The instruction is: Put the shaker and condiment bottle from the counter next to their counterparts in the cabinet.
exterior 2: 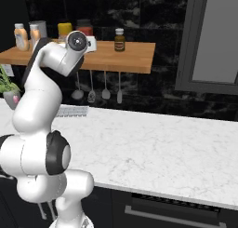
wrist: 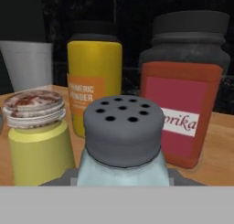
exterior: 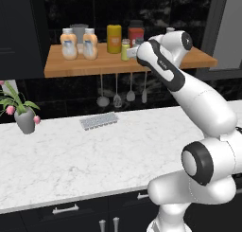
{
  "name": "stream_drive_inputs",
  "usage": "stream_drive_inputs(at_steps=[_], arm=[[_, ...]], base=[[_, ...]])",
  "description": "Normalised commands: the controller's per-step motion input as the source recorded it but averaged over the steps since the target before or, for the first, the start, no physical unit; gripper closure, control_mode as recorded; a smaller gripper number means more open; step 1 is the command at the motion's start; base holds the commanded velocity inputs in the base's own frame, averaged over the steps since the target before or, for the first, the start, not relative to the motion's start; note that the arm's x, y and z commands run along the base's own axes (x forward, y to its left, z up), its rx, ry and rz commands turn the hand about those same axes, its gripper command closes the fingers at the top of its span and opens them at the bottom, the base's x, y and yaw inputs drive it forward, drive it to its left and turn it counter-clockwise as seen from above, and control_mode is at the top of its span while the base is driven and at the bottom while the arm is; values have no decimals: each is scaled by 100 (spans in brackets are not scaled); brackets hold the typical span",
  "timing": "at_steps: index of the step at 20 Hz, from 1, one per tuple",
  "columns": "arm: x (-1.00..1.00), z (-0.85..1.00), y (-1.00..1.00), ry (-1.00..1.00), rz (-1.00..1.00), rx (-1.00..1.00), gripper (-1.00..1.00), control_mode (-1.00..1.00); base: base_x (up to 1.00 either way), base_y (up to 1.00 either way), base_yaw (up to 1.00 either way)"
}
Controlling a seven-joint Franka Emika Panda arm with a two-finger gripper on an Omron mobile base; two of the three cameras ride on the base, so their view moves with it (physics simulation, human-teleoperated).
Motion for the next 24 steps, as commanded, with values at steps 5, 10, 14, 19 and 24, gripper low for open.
stream_drive_inputs(at_steps=[5, 10, 14, 19, 24], arm=[[16, -21, 3, 0, 3, 0, 100, -100], [17, -33, 13, 0, 1, 0, 100, -100], [24, -33, 18, 0, 0, 0, 100, -100], [15, -29, 20, 0, 0, 0, -100, -100], [2, -25, 6, 0, 0, 0, -100, -100]], base=[[0, 0, 0], [0, 0, 0], [0, 0, 0], [0, 0, 0], [0, 0, 0]])
